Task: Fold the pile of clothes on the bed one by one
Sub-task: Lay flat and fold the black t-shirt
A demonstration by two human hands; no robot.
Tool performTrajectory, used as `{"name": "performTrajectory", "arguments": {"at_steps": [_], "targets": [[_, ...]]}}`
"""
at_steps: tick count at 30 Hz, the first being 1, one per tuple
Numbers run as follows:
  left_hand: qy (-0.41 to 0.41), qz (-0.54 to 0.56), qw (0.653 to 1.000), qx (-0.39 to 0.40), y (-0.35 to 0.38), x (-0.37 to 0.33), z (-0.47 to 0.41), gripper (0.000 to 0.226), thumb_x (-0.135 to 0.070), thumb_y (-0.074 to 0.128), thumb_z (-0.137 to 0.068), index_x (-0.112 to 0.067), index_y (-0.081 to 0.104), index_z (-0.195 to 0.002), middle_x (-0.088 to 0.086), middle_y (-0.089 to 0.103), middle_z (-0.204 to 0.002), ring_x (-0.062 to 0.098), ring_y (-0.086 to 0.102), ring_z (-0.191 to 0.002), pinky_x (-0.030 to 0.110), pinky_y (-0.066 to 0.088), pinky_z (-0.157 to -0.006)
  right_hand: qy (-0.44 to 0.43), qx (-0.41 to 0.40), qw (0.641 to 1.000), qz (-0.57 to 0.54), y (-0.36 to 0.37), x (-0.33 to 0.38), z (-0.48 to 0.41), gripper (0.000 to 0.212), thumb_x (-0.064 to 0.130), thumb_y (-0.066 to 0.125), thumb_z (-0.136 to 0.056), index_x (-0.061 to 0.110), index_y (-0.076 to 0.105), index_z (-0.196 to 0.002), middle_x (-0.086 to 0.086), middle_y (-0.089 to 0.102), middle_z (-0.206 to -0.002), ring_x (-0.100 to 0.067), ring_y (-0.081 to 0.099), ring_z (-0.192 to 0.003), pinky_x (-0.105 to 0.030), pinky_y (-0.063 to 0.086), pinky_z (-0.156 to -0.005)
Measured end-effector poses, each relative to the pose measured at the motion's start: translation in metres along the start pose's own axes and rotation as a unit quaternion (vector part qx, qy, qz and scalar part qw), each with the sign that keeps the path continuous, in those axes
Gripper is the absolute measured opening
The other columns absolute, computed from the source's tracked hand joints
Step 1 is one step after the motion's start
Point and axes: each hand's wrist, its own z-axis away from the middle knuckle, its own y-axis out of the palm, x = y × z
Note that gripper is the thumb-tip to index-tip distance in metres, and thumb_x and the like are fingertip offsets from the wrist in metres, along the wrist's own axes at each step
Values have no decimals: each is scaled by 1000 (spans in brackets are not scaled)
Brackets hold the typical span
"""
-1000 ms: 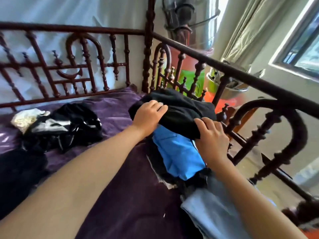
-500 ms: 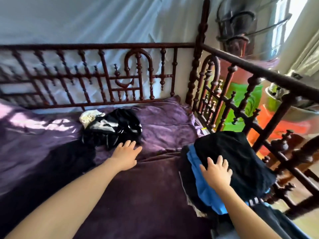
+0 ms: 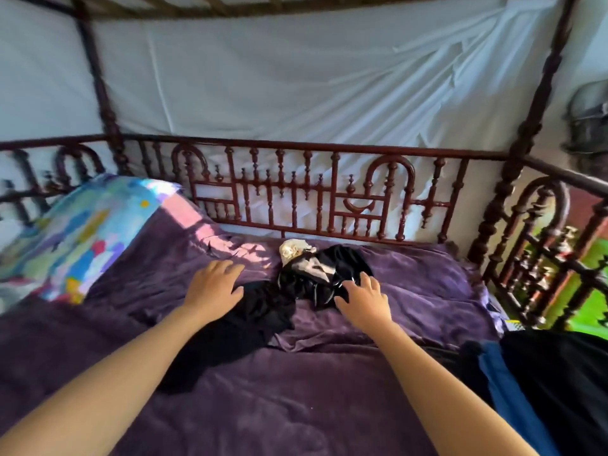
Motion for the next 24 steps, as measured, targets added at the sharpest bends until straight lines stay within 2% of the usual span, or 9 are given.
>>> {"name": "performTrajectory", "arguments": {"at_steps": [5, 11, 15, 19, 24], "targets": [[-33, 19, 999, 16, 24, 75, 20, 52, -37, 43, -94, -21, 34, -142, 1, 38, -145, 22, 33, -133, 33, 32, -102, -35, 13, 999, 11, 29, 71, -5, 49, 41, 42, -96, 19, 35, -140, -10, 13, -155, -31, 10, -142, -47, 25, -108], [-31, 35, 996, 72, 72, 174, 31, 52, -39, 43, -94, -22, 34, -142, 0, 40, -141, 20, 35, -131, 32, 34, -100, 1, 52, 998, 16, 91, 153, -17, 52, 41, 45, -94, 20, 33, -140, -8, 29, -145, -29, 24, -135, -43, 31, -104], [-23, 42, 994, 102, 108, 241, 28, 50, -39, 43, -93, -22, 36, -139, -1, 43, -138, 20, 38, -128, 32, 37, -98, 1, 98, 995, 30, 142, 215, -29, 52, 40, 44, -94, 20, 31, -141, -6, 29, -144, -27, 23, -136, -42, 32, -104], [-33, 63, 985, 159, 149, 288, 25, 50, -38, 42, -94, -22, 34, -140, 0, 43, -138, 22, 39, -127, 34, 39, -96, 13, 158, 987, 12, 191, 258, -32, 56, 38, 44, -95, 23, 25, -145, -3, 23, -150, -26, 18, -139, -42, 28, -107], [-45, 100, 956, 271, 203, 311, 32, 48, -36, 42, -95, -21, 34, -140, 3, 41, -138, 23, 37, -127, 36, 38, -99, 84, 223, 971, 22, 236, 262, -24, 49, 38, 42, -95, 20, 32, -140, -5, 33, -143, -27, 28, -133, -37, 34, -103]]}}
